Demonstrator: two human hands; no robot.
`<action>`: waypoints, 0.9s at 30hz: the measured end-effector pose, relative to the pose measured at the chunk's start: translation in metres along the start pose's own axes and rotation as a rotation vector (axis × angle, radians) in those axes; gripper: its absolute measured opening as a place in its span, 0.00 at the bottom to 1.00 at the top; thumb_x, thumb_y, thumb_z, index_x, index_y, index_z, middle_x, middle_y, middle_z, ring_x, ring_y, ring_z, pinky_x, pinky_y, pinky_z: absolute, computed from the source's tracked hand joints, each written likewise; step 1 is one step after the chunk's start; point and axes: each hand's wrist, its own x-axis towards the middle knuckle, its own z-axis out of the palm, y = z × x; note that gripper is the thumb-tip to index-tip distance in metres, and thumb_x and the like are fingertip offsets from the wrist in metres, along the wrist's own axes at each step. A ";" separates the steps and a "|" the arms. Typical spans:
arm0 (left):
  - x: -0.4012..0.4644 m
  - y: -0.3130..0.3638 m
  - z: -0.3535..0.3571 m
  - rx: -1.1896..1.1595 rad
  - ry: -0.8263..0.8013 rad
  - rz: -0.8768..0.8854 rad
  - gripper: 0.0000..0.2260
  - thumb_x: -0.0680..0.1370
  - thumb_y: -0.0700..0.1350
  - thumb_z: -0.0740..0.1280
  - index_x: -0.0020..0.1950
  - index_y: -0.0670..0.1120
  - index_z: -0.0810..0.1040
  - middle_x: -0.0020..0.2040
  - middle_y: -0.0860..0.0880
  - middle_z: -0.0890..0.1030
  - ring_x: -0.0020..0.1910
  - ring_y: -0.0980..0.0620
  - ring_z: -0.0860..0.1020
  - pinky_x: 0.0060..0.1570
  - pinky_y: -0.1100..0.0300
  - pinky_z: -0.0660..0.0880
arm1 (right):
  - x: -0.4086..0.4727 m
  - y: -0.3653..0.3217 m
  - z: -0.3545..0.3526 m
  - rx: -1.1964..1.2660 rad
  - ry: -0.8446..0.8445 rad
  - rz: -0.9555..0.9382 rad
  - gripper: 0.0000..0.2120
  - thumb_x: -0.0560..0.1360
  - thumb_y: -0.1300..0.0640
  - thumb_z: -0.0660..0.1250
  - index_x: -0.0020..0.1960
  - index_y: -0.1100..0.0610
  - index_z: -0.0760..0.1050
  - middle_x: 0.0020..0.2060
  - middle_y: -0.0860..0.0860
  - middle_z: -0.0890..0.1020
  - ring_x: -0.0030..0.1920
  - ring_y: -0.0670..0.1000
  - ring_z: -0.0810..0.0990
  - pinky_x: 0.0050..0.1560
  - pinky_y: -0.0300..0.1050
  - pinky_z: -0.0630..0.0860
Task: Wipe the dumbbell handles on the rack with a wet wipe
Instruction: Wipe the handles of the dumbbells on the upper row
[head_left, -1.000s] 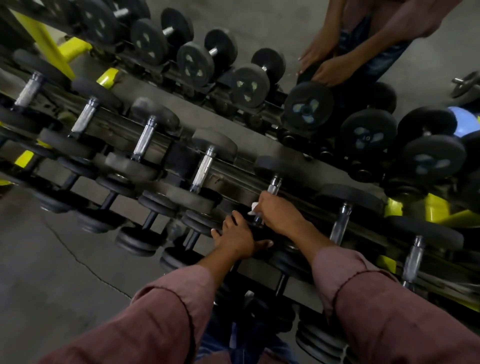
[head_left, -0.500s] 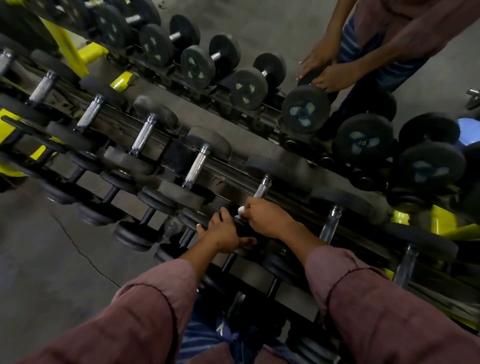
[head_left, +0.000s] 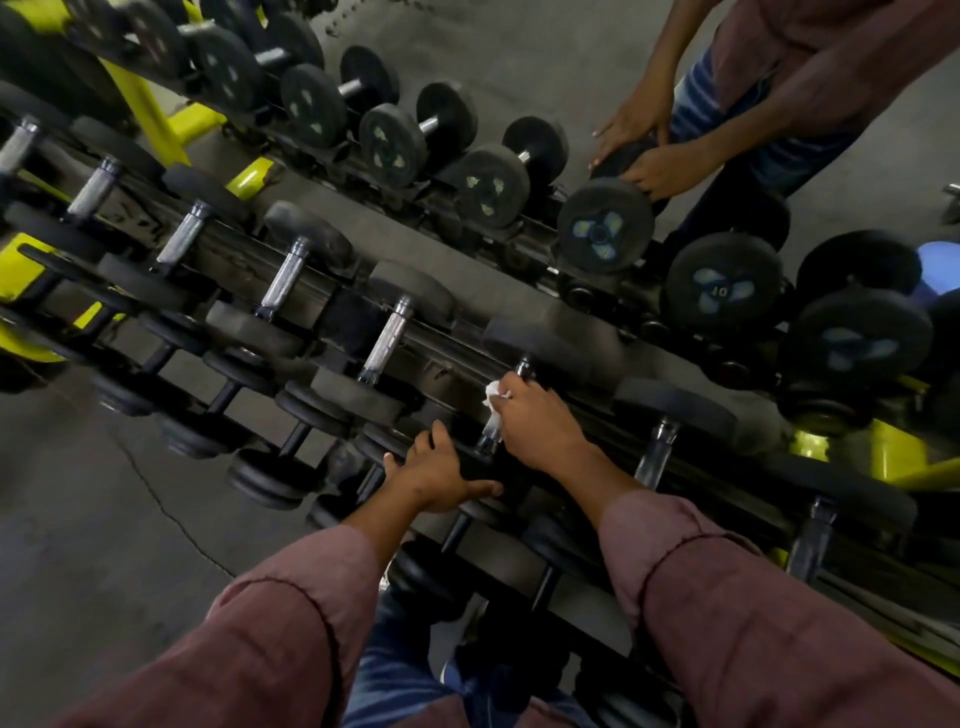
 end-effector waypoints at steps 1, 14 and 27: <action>0.000 0.000 0.000 0.001 -0.002 -0.001 0.62 0.68 0.76 0.67 0.82 0.43 0.35 0.83 0.40 0.45 0.82 0.42 0.48 0.77 0.34 0.46 | 0.001 -0.001 0.000 0.017 -0.020 -0.011 0.16 0.76 0.53 0.66 0.63 0.55 0.75 0.61 0.55 0.72 0.58 0.57 0.76 0.53 0.53 0.75; -0.004 0.000 -0.001 -0.017 -0.002 0.006 0.62 0.68 0.76 0.68 0.82 0.43 0.34 0.83 0.39 0.44 0.82 0.40 0.49 0.77 0.34 0.46 | 0.007 0.009 0.005 -0.058 0.089 0.091 0.22 0.77 0.57 0.64 0.70 0.54 0.69 0.66 0.55 0.69 0.62 0.58 0.74 0.57 0.55 0.73; -0.003 0.000 -0.001 -0.029 0.012 0.003 0.62 0.68 0.75 0.68 0.82 0.43 0.35 0.83 0.39 0.45 0.82 0.40 0.49 0.77 0.34 0.46 | 0.004 0.006 0.013 -0.076 0.221 0.189 0.23 0.75 0.57 0.63 0.70 0.55 0.69 0.64 0.54 0.72 0.59 0.57 0.75 0.54 0.54 0.73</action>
